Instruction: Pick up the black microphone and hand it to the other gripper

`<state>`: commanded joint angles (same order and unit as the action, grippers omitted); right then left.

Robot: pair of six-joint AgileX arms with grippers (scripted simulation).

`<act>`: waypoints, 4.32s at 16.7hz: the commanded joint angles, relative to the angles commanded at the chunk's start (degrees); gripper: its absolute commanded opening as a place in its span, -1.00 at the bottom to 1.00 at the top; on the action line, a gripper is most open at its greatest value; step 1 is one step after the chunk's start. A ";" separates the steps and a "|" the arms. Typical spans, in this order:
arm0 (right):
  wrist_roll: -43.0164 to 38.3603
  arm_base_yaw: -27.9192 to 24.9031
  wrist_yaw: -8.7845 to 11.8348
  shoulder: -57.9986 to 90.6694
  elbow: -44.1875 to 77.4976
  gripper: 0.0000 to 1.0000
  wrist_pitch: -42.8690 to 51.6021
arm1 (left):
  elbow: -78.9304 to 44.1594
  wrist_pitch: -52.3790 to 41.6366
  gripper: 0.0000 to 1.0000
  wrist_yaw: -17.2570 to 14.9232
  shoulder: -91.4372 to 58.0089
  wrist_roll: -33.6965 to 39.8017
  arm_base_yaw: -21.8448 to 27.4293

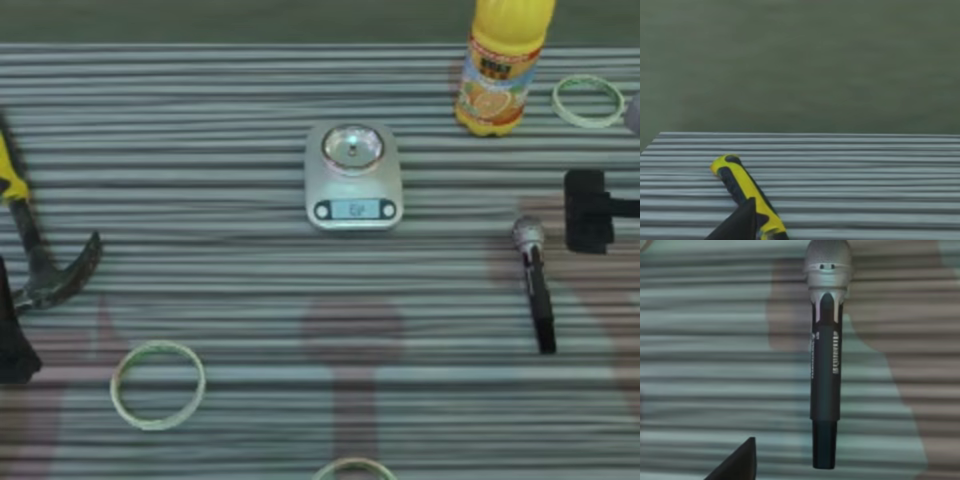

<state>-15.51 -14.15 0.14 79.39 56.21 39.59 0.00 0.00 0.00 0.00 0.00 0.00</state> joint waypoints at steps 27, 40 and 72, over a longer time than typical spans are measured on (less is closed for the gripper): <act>-5.23 -4.74 -0.88 38.75 10.25 1.00 -5.69 | 0.00 0.00 1.00 0.00 0.00 0.00 0.00; -5.23 -4.74 -0.88 38.75 10.25 -0.66 -5.69 | 0.00 0.00 1.00 0.00 0.00 0.00 0.00; 12.96 -3.71 24.20 16.15 -9.84 -1.00 -83.59 | 0.00 0.00 1.00 0.00 0.00 0.00 0.00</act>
<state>-2.55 -17.86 24.34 95.53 46.37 -43.99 0.00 0.00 0.00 0.00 0.00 0.00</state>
